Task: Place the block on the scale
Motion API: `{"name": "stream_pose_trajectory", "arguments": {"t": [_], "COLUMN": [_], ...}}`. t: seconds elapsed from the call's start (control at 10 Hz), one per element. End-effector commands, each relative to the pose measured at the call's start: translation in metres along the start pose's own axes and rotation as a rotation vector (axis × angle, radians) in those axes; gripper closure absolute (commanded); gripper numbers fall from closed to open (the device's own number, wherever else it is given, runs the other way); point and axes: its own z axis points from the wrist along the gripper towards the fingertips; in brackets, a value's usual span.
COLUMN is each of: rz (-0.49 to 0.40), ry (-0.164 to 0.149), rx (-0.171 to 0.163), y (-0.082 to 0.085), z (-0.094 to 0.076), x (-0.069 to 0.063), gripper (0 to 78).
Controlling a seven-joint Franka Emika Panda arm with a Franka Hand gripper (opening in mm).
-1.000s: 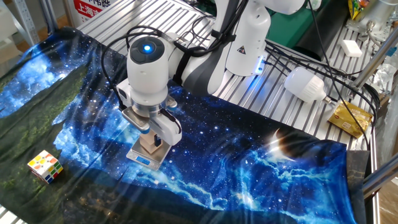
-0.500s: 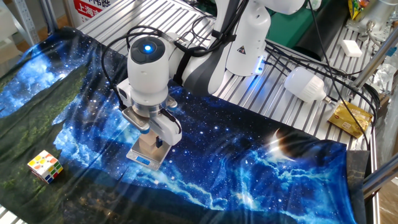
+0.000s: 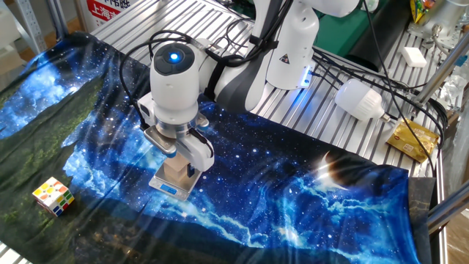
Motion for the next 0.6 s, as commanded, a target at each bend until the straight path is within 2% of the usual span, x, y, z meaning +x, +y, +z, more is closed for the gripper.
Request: {"name": "stream_pose_trajectory", "arguments": {"t": [0.1,0.5,0.6], "rz": [0.015,0.021,0.017], "ry": [-0.011,-0.008,-0.007], "rx": [0.021,0.023,0.024], "y": [0.001,0.0,-0.001], "z": [-0.014,-0.024,-0.032], "x": [-0.001,0.0,0.0], "gripper": [0.1,0.1,0.1]}}
